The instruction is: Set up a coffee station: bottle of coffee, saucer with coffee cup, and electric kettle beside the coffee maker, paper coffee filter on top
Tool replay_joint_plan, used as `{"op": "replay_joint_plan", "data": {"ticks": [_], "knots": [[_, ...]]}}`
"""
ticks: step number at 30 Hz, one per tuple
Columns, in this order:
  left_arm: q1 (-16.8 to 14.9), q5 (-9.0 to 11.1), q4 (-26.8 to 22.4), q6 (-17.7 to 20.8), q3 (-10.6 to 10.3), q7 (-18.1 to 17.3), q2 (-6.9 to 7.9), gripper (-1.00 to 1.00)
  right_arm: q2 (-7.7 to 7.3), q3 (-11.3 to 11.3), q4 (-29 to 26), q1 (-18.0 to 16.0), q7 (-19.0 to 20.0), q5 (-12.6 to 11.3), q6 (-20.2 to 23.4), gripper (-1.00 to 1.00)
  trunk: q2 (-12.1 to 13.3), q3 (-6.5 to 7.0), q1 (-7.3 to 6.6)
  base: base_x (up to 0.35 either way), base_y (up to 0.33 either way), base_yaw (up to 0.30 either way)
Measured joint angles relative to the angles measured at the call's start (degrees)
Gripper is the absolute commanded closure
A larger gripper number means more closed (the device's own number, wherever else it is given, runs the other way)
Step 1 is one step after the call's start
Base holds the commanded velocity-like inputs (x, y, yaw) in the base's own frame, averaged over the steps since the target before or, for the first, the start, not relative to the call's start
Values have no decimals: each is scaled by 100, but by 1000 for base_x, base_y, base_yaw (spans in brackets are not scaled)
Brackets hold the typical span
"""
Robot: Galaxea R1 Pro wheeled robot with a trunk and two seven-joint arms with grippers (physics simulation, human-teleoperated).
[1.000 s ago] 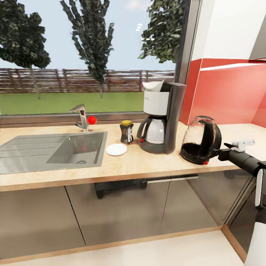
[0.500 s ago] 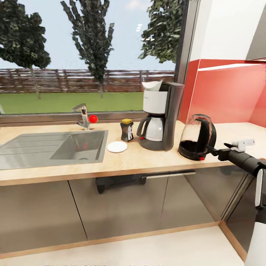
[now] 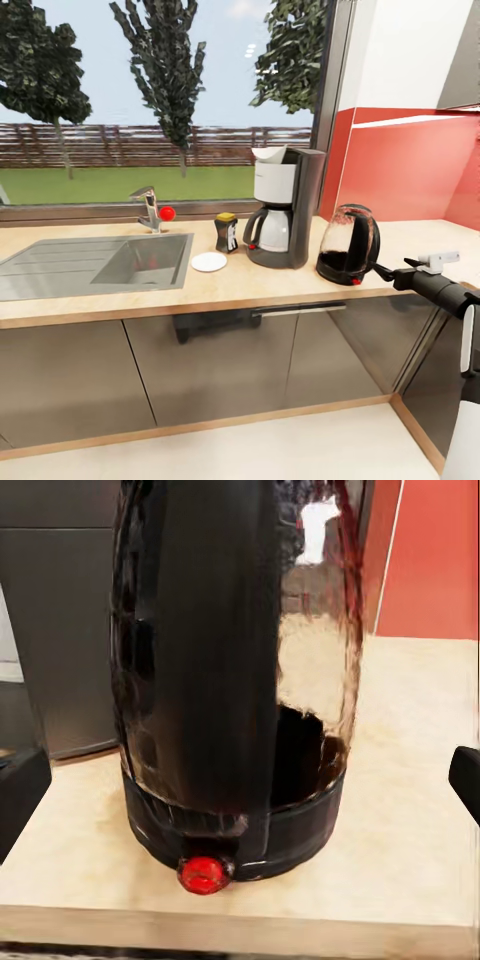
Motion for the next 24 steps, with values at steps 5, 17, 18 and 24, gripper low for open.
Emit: {"op": "replay_joint_plan", "data": {"ticks": [5,17,18,24], "knots": [[-2,0,0,-1,0,0,3,-100,0,-2,0,0,5,0,6,-100,0,0,-1,-33,-25,0],[0,0,1,-1,0,7,-4,-100,-10,-37,-5,112,428,-25,12,-100,0,0,-1,-3,-2,0],[0,0,0,-2,0,8,-4,-100,-19,-71,-6,168,693,-22,6,-100,0,0,-1,0,0,0],[0,0,0,-9,0,27,-5,-100,-53,-784,-15,481,1850,6,-330,-100,0,0,-1,0,0,0]]}}
